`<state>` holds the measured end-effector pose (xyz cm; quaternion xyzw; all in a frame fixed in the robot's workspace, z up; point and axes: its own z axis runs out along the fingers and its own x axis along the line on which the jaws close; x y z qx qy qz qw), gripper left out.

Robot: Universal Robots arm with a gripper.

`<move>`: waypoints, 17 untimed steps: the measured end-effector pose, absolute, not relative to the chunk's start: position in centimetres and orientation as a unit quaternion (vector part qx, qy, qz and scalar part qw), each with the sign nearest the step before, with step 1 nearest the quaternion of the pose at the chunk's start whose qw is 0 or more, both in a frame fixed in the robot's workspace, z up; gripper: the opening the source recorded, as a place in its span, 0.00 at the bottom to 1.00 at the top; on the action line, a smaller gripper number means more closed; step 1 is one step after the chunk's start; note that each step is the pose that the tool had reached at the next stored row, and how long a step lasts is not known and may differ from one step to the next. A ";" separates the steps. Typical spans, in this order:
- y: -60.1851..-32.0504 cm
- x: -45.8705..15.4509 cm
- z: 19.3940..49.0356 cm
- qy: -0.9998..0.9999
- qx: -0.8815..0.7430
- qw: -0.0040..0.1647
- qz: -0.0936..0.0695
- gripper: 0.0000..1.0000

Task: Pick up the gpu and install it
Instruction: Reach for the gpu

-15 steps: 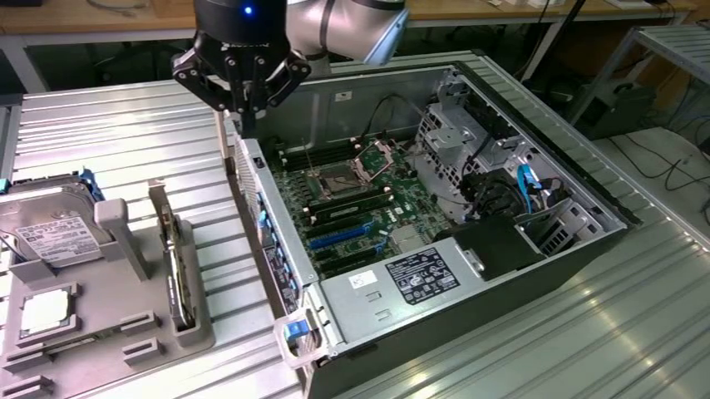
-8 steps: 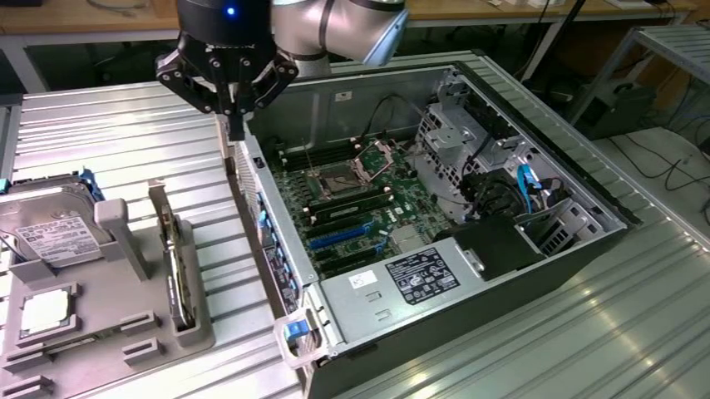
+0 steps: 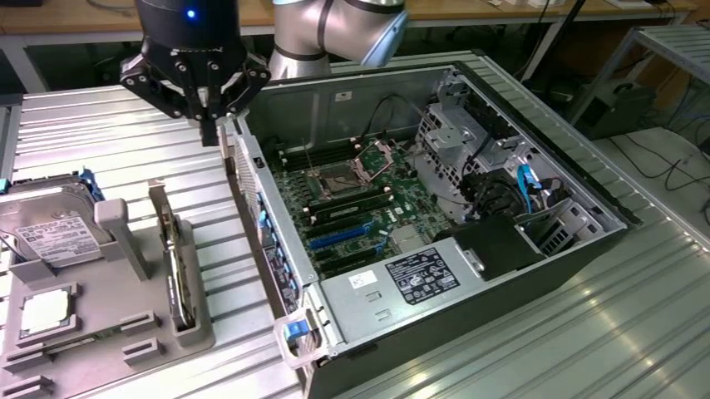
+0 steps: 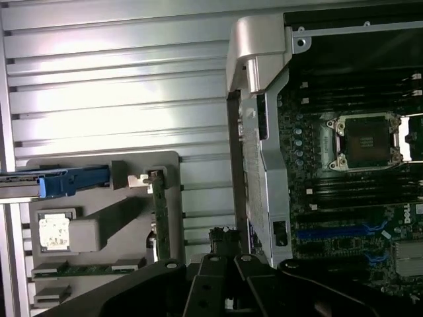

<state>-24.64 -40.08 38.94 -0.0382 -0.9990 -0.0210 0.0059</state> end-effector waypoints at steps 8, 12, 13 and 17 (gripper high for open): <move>-40.3 -27.4 38.9 -0.999 -0.038 0.006 -0.021 0.11; -40.5 -28.2 38.9 -0.999 -0.033 0.006 -0.021 0.11; -40.5 -28.3 38.9 -0.999 -0.031 0.006 -0.021 0.11; -40.8 -28.6 38.8 -1.000 -0.018 0.007 -0.021 0.11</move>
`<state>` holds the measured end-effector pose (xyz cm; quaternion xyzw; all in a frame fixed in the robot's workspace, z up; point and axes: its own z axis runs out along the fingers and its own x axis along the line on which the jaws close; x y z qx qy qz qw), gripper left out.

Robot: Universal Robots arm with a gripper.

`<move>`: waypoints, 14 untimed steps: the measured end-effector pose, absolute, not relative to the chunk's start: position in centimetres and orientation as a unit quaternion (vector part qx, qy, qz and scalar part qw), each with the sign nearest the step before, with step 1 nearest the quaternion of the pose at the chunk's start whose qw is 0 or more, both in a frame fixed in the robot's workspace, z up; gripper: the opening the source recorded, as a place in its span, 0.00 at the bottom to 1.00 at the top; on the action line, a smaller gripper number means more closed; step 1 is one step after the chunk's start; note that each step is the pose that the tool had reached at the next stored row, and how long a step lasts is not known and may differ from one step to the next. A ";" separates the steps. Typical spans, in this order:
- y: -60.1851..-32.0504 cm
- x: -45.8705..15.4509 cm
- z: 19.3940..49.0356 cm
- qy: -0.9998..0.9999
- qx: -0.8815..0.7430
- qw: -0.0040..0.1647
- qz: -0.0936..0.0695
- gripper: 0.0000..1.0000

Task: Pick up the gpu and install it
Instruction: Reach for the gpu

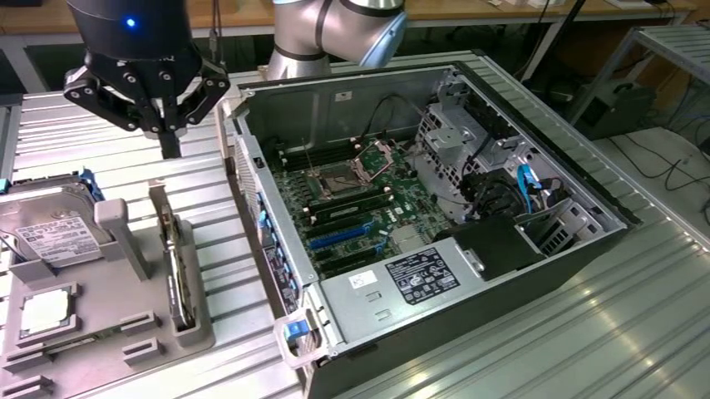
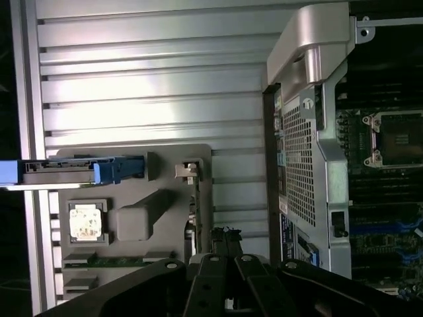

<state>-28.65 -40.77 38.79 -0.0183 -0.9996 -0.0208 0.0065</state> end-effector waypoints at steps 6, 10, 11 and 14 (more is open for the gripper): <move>-40.9 -29.0 38.7 -1.000 0.009 0.007 -0.021 0.11; -41.0 -29.8 38.7 -1.000 0.012 0.007 -0.021 0.11; -41.1 -30.0 38.7 -1.000 0.013 0.007 -0.021 0.11; -41.4 -30.5 38.6 -1.000 0.014 0.006 -0.021 0.11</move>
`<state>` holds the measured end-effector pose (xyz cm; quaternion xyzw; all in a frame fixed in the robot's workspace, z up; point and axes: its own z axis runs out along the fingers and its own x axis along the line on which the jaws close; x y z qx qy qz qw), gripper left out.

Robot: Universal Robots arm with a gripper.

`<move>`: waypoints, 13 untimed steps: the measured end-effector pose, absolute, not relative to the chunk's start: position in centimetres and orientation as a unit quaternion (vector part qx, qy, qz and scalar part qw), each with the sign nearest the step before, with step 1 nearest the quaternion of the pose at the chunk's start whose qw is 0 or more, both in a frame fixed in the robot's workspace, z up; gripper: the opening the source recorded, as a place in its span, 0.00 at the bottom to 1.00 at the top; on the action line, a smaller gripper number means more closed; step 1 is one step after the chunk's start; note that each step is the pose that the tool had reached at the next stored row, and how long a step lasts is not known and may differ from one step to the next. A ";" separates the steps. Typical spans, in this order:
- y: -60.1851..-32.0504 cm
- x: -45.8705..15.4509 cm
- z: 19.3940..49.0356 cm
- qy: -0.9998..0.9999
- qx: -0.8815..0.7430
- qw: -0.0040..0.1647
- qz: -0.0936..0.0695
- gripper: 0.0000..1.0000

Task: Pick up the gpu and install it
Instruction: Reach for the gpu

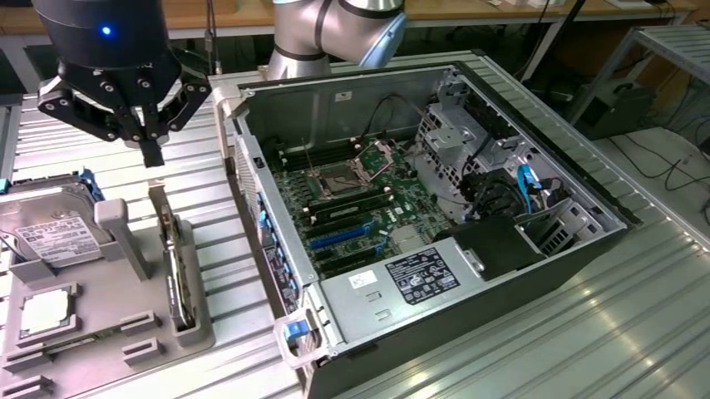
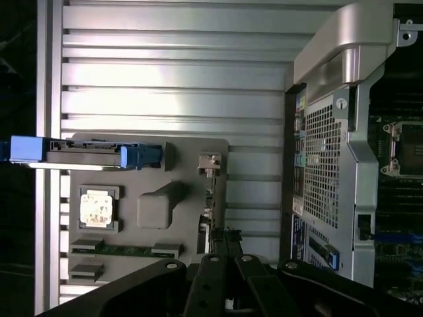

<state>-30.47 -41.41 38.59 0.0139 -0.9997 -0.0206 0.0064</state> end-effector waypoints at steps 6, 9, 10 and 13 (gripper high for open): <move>-42.0 -31.2 38.5 -1.000 0.016 0.001 -0.021 0.11; -42.4 -32.0 38.4 -1.000 0.016 -0.001 -0.021 0.11; -42.5 -32.2 38.4 -1.000 0.016 -0.002 -0.021 0.11; -42.5 -32.4 38.4 -1.000 0.016 -0.002 -0.020 0.11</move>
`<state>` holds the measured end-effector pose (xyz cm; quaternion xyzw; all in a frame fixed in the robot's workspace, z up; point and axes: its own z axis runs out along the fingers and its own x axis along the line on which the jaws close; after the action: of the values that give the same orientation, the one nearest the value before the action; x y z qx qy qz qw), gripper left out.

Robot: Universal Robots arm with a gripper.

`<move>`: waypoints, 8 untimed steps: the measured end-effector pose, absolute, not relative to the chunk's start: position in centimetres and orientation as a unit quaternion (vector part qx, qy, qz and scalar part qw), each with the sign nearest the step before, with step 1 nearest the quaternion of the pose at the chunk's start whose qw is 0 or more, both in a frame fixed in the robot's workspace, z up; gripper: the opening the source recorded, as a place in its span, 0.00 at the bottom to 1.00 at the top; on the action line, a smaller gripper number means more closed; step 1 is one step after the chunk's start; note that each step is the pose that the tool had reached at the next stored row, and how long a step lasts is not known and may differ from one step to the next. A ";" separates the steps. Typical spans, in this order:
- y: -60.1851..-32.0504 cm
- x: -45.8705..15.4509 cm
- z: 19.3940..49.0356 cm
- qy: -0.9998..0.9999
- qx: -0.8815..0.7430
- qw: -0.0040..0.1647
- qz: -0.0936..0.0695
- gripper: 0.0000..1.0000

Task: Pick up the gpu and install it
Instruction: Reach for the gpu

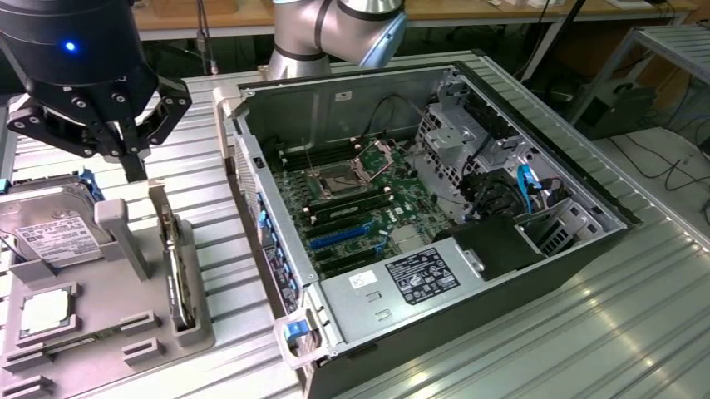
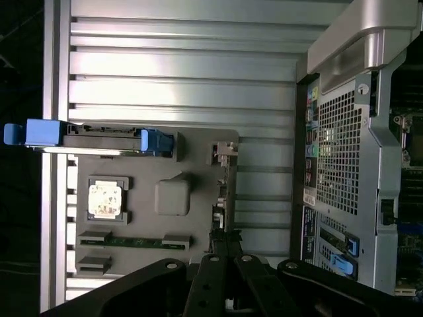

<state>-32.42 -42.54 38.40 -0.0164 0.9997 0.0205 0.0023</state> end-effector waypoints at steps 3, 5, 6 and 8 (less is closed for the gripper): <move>-42.5 -32.4 38.4 1.000 -0.016 0.002 0.020 0.11; -42.5 -32.4 38.4 1.000 -0.016 0.002 0.020 0.11; -42.5 -32.4 38.4 1.000 -0.016 0.002 0.020 0.11; -42.5 -32.4 38.4 1.000 -0.016 0.002 0.020 0.11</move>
<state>-32.42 -42.54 38.40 -0.0164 0.9997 0.0205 0.0022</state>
